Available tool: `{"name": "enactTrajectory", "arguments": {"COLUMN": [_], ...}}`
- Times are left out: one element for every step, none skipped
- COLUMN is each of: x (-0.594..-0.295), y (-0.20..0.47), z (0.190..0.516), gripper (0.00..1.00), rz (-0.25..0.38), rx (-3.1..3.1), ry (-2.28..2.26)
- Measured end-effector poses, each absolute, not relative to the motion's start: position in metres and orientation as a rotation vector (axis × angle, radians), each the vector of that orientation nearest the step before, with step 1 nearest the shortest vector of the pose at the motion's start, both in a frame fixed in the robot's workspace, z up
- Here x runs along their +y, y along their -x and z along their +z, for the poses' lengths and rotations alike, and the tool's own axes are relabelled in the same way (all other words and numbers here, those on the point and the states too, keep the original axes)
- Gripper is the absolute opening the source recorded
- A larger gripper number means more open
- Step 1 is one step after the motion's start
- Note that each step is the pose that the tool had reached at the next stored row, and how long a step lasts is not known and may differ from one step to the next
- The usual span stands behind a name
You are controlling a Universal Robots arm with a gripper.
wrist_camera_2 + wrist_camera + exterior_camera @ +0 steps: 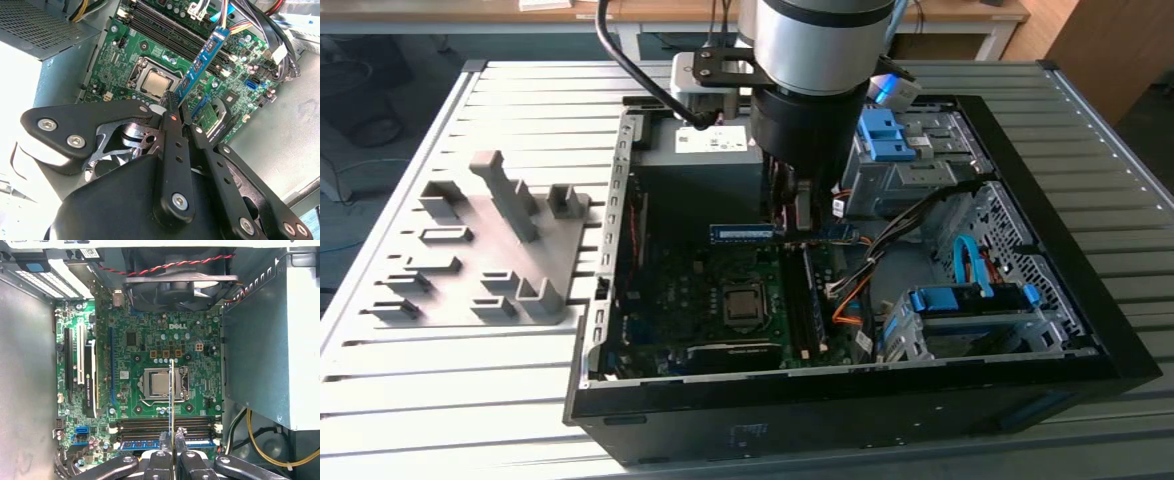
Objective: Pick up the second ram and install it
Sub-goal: 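Insert the second ram into the second slot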
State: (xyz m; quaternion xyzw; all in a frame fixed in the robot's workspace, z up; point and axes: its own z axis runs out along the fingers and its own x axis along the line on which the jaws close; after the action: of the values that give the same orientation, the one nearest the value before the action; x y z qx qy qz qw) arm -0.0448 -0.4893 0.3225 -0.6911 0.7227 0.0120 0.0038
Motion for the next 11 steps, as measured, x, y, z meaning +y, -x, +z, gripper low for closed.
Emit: {"name": "enactTrajectory", "arguments": {"x": [-0.4893,-0.4893,-0.4893,-0.4893,-0.4893,-0.4893,-0.4893,-0.4893,-0.4893,-0.4893,-0.4893], "y": [0.0448,0.0448,0.0448,0.0448,0.0448,0.0448,0.0448,0.0448,0.0448,0.0448,0.0448], "z": [0.3225,0.3226,0.3225,0.3225,0.3224,0.3224,0.3223,0.3223,0.3222,0.3221,0.322], "gripper": [0.14,0.14,0.14,0.14,0.14,0.14,0.14,0.14,0.14,0.14,0.14], "rz": [0.038,0.038,0.038,0.038,0.037,0.037,0.037,0.037,0.037,0.037,0.037], "rx": [2.266,2.272,2.287,2.301,2.316,2.331,2.346,2.361,2.375,2.388,2.401], "ry": [2.165,2.158,2.143,2.127,2.11,2.093,2.076,2.06,2.043,2.028,2.011]}}
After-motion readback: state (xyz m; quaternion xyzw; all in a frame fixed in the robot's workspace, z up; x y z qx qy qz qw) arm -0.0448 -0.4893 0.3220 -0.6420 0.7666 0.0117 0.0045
